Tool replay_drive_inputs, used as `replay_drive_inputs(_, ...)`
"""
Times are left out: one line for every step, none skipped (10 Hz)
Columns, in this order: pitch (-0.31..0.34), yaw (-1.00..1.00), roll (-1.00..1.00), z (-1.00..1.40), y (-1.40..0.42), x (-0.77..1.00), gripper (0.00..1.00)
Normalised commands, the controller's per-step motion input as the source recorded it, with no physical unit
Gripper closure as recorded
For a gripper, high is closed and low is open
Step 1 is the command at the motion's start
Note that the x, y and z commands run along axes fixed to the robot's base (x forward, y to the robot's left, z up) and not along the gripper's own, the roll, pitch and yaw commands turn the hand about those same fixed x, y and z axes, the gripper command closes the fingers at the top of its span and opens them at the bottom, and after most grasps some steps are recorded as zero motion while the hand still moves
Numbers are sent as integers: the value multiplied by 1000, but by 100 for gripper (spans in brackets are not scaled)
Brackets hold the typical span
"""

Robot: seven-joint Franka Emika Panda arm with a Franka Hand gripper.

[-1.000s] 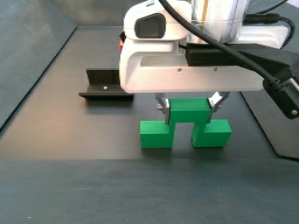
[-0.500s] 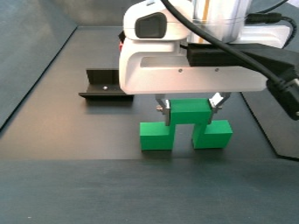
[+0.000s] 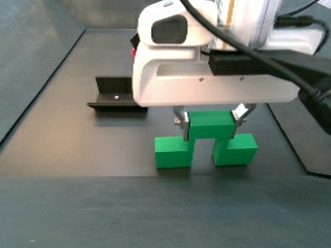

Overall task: Pick up the green object. Move up. Move to above the board. Insert the green object.
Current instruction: Pick up the green object, then move up, then move to above the board.

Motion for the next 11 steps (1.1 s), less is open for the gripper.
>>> replay_drive_inputs(0, 0, 0, 0, 0, 0, 100)
replay_drive_inputs(0, 0, 0, 0, 0, 0, 100)
replay_drive_inputs(0, 0, 0, 0, 0, 0, 100)
replay_drive_inputs(0, 0, 0, 0, 0, 0, 100)
replay_drive_inputs(0, 0, 0, 833, 0, 0, 100)
replay_drive_inputs(-14, 42, 10, 832, 35, 18, 100)
replay_drive_inputs(3, 48, 41, 572, 23, -1, 100)
replay_drive_inputs(9, 40, 77, 268, 14, 14, 100)
replay_drive_inputs(0, 0, 0, 1400, 0, 0, 100)
replay_drive_inputs(10, -7, -26, 1400, -1, -16, 100)
replay_drive_inputs(31, -4, 8, 1400, -12, -49, 100)
